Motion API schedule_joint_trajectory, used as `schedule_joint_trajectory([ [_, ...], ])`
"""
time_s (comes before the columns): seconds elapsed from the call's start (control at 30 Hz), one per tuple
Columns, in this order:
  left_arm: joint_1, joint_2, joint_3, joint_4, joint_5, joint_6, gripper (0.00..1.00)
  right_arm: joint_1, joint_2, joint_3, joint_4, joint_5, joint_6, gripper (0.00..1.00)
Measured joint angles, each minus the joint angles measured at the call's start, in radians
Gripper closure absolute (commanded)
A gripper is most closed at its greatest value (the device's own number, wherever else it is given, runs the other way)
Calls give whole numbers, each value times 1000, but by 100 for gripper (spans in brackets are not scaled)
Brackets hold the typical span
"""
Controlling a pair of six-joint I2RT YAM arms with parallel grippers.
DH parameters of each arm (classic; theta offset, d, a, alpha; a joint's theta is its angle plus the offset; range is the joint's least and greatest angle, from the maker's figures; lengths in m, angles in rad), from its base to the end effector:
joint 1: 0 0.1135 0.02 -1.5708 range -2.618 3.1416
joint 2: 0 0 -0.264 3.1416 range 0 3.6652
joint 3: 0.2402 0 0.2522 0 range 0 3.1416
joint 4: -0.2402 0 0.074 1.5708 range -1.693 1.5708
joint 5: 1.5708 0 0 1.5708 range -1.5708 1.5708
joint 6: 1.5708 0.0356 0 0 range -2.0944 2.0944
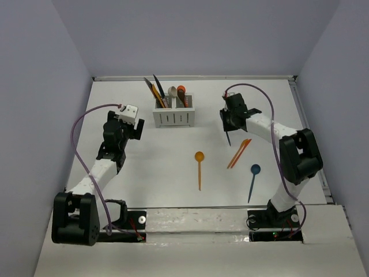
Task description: Sort the eating utensils into containers
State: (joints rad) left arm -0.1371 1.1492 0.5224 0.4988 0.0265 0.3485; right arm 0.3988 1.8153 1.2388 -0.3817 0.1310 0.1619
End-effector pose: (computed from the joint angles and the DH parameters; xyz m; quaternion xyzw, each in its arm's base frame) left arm 0.2517 -0.0357 0.2453 0.1890 0.7267 0.0598 0.6577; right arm 0.3564 0.1451 0.1970 -0.0928 0.9471 0.0233 0.3064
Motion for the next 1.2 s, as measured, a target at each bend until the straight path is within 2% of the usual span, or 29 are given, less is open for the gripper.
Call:
schedule_joint_trajectory([
  [0.23,230,-34,-40,-3,56,-39,3,14,-230,-6,169,19,-8,100],
  [0.33,266,-34,-53,18,78,-67,4,69,-244,26,270,63,-45,100],
  [0.43,269,-44,-93,81,108,-106,5,180,-212,60,412,83,-121,100],
  [0.57,269,-71,-152,153,134,-140,5,355,-28,224,711,6,-252,100],
  [0.7,269,-72,-197,225,163,-160,5,425,219,447,868,-93,-325,100],
  [0.8,269,-72,-219,250,185,-164,4,424,408,622,888,-133,-363,100],
  [0.93,269,-72,-221,278,204,-166,3,410,560,737,875,-145,-415,100],
  [1.2,269,-72,-221,298,211,-167,1,393,612,747,885,-101,-483,100],
])
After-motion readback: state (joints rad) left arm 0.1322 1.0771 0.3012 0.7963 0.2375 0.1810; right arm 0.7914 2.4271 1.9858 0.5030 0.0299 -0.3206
